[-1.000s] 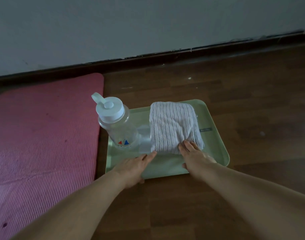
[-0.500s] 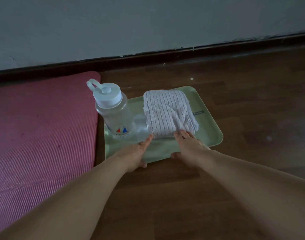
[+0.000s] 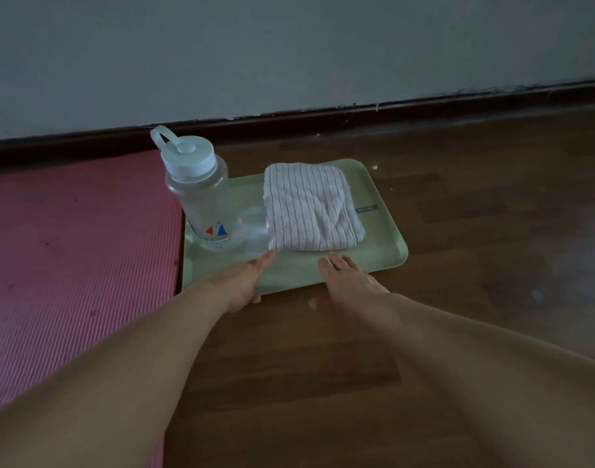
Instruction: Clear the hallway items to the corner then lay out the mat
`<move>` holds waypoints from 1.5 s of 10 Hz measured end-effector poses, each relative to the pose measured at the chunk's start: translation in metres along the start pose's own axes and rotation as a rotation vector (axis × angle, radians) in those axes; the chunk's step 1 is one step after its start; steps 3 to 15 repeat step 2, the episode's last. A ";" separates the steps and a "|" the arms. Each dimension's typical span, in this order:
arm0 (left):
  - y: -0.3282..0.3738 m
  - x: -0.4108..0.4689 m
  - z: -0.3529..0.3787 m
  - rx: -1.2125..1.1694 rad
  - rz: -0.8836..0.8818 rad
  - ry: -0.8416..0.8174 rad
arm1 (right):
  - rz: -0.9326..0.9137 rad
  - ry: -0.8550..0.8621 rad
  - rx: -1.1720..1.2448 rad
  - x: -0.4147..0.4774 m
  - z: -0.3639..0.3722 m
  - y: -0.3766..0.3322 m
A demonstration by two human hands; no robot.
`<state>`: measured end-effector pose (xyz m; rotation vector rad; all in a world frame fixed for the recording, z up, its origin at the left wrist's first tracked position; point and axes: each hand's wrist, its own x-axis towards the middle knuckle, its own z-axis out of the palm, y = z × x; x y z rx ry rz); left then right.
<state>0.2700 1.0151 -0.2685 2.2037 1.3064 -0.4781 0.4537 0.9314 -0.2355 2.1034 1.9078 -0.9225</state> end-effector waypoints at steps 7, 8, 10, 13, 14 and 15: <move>-0.001 0.007 -0.003 0.057 -0.014 0.086 | -0.029 0.079 0.055 0.010 -0.012 -0.006; -0.001 0.007 -0.003 0.057 -0.014 0.086 | -0.029 0.079 0.055 0.010 -0.012 -0.006; -0.001 0.007 -0.003 0.057 -0.014 0.086 | -0.029 0.079 0.055 0.010 -0.012 -0.006; -0.001 0.007 -0.003 0.057 -0.014 0.086 | -0.029 0.079 0.055 0.010 -0.012 -0.006; -0.001 0.007 -0.003 0.057 -0.014 0.086 | -0.029 0.079 0.055 0.010 -0.012 -0.006; -0.001 0.007 -0.003 0.057 -0.014 0.086 | -0.029 0.079 0.055 0.010 -0.012 -0.006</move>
